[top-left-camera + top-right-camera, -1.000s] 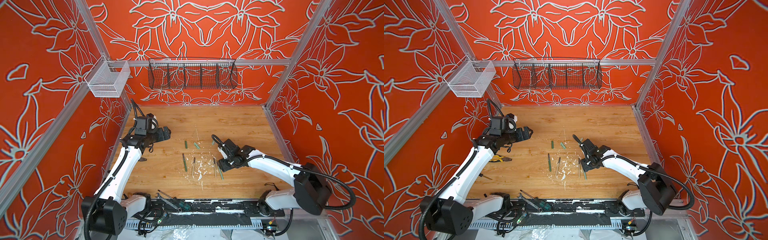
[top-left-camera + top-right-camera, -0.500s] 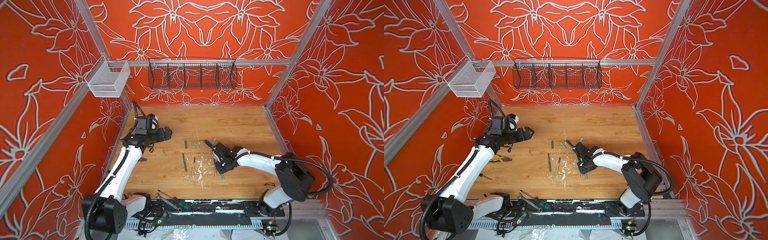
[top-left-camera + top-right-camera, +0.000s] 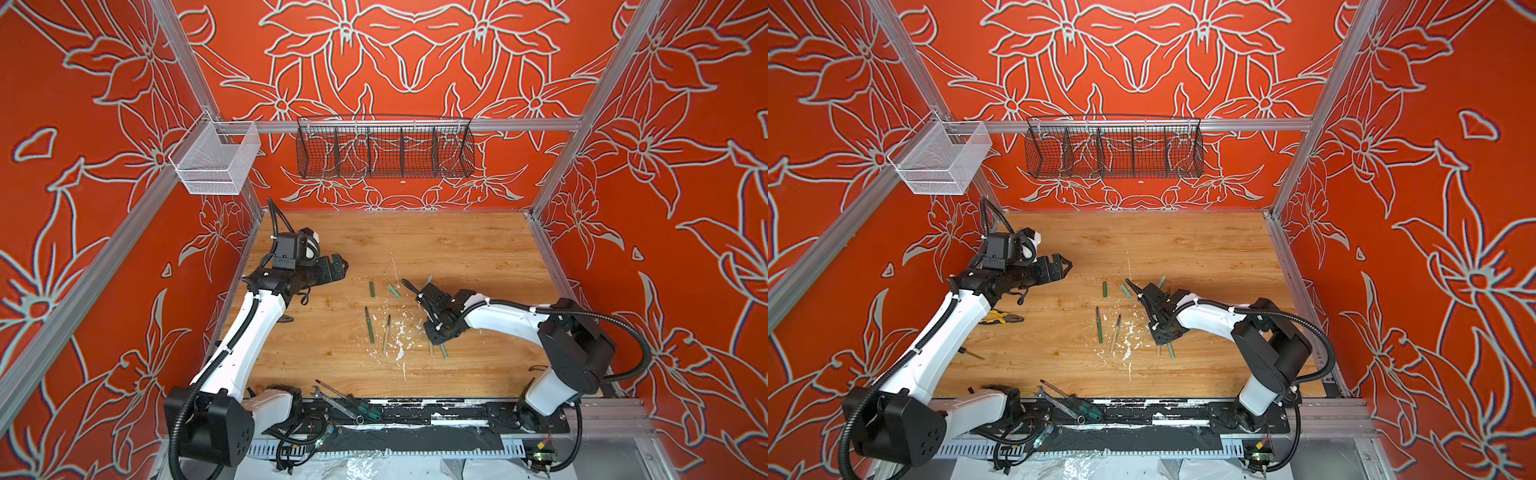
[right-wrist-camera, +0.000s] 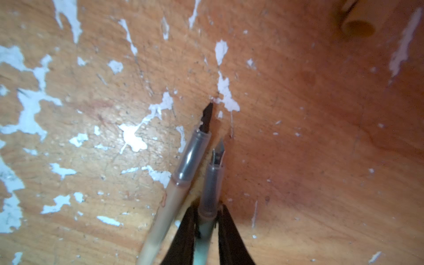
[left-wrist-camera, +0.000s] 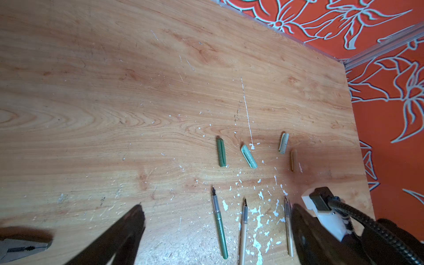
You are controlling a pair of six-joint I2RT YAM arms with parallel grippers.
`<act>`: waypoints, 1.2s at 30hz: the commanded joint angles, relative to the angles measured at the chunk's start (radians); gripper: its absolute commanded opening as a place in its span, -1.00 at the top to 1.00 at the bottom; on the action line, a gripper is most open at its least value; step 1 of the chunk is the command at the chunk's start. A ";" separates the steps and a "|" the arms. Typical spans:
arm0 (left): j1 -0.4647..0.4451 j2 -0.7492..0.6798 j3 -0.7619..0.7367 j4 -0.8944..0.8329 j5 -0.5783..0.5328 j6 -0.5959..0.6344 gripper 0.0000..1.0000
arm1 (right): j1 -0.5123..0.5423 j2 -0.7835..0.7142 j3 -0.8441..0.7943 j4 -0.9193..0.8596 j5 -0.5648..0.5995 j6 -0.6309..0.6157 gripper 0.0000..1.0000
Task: Insert the pens into the pen caps
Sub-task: 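Grasp the light green pen with the right gripper while the left arm advances, then lift the pen with the right gripper toward the left gripper while the left gripper approaches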
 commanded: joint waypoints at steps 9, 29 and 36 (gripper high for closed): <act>-0.116 -0.032 -0.048 0.096 0.100 -0.010 -0.94 | -0.004 -0.012 0.018 -0.056 0.053 0.042 0.76; -0.477 0.046 -0.182 0.336 0.315 0.060 -0.94 | -0.176 -0.333 0.070 -0.011 -0.207 -0.064 0.77; -0.544 0.070 -0.224 0.464 0.385 0.058 -0.94 | -0.195 -0.461 0.041 0.158 -0.391 -0.051 0.77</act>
